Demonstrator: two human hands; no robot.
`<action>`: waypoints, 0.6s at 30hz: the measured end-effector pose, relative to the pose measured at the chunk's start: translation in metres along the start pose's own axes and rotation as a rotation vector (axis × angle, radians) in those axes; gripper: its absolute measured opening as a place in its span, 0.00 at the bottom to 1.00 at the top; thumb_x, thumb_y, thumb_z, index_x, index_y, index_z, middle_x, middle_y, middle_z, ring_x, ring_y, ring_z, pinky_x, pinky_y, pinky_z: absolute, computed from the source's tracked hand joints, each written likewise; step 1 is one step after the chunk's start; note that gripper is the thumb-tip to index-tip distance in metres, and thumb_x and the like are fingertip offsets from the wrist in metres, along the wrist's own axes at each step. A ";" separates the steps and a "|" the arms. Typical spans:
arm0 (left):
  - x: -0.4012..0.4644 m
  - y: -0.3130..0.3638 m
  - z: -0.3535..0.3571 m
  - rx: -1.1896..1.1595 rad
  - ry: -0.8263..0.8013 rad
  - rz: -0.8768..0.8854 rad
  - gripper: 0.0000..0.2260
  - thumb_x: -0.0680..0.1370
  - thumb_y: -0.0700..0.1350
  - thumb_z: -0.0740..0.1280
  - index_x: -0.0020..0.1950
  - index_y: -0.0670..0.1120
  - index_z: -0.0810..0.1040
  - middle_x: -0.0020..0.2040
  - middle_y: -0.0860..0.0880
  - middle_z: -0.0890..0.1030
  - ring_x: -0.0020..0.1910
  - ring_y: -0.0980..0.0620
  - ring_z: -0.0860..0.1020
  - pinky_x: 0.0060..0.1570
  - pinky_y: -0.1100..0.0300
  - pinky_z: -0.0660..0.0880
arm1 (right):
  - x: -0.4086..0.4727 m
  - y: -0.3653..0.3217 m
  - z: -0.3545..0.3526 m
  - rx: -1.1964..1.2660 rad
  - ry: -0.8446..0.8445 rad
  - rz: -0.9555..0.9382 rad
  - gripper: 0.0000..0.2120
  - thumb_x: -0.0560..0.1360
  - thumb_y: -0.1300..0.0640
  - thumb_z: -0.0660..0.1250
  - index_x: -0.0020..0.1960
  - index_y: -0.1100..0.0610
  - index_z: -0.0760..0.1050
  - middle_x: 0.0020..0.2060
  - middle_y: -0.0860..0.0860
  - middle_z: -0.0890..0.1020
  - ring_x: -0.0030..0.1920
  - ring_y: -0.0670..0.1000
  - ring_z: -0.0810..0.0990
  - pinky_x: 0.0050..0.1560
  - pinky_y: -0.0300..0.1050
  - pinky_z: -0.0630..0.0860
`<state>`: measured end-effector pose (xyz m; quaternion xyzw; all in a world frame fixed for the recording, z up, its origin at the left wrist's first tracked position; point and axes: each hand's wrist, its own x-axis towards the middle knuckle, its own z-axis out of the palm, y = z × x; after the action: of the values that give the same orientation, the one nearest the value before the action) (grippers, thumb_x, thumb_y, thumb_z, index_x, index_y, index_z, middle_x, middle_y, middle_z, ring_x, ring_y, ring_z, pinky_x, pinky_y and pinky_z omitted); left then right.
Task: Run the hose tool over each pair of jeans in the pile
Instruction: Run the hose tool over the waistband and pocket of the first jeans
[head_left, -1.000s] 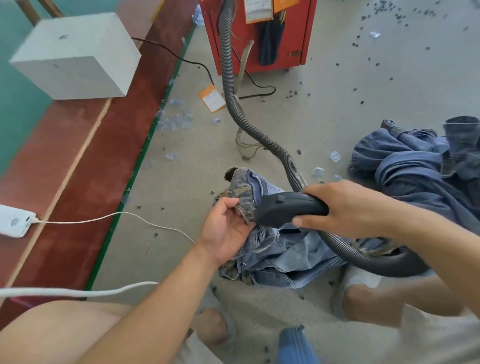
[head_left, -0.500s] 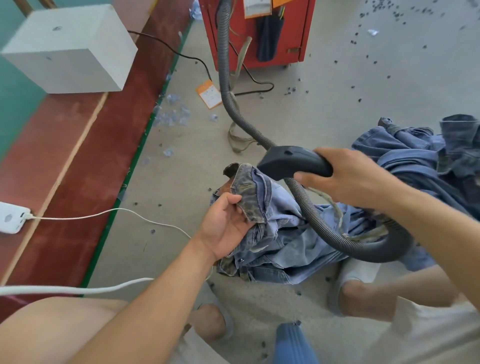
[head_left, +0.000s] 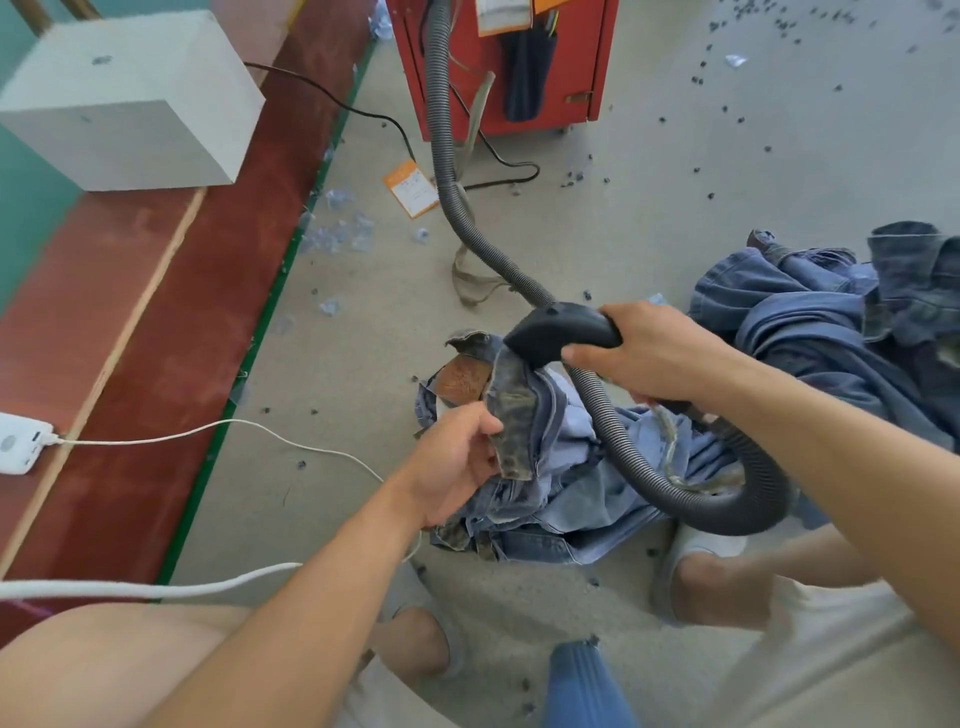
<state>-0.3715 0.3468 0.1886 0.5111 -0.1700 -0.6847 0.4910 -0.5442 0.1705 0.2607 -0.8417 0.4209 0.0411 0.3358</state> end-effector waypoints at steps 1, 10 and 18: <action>0.000 0.001 0.002 0.081 0.039 0.011 0.13 0.72 0.46 0.65 0.51 0.38 0.74 0.48 0.39 0.70 0.45 0.40 0.65 0.46 0.43 0.67 | 0.002 0.003 -0.002 0.041 0.001 0.043 0.11 0.79 0.40 0.69 0.47 0.47 0.75 0.32 0.49 0.82 0.25 0.47 0.80 0.28 0.43 0.77; -0.001 0.010 -0.007 0.332 0.306 0.190 0.13 0.65 0.48 0.64 0.28 0.55 0.59 0.31 0.48 0.60 0.34 0.46 0.56 0.37 0.45 0.55 | 0.001 0.024 -0.018 0.357 -0.241 0.146 0.14 0.74 0.39 0.74 0.45 0.50 0.81 0.30 0.50 0.80 0.28 0.51 0.78 0.31 0.46 0.79; -0.011 0.005 0.000 0.438 0.144 0.169 0.11 0.71 0.43 0.62 0.29 0.45 0.70 0.31 0.45 0.69 0.33 0.51 0.68 0.38 0.55 0.68 | 0.013 0.019 0.003 0.569 -0.189 0.331 0.18 0.77 0.44 0.74 0.55 0.58 0.79 0.35 0.54 0.79 0.30 0.51 0.76 0.33 0.46 0.78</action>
<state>-0.3688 0.3540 0.1980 0.6368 -0.3214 -0.5497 0.4348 -0.5494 0.1557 0.2442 -0.6270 0.5134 0.0541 0.5834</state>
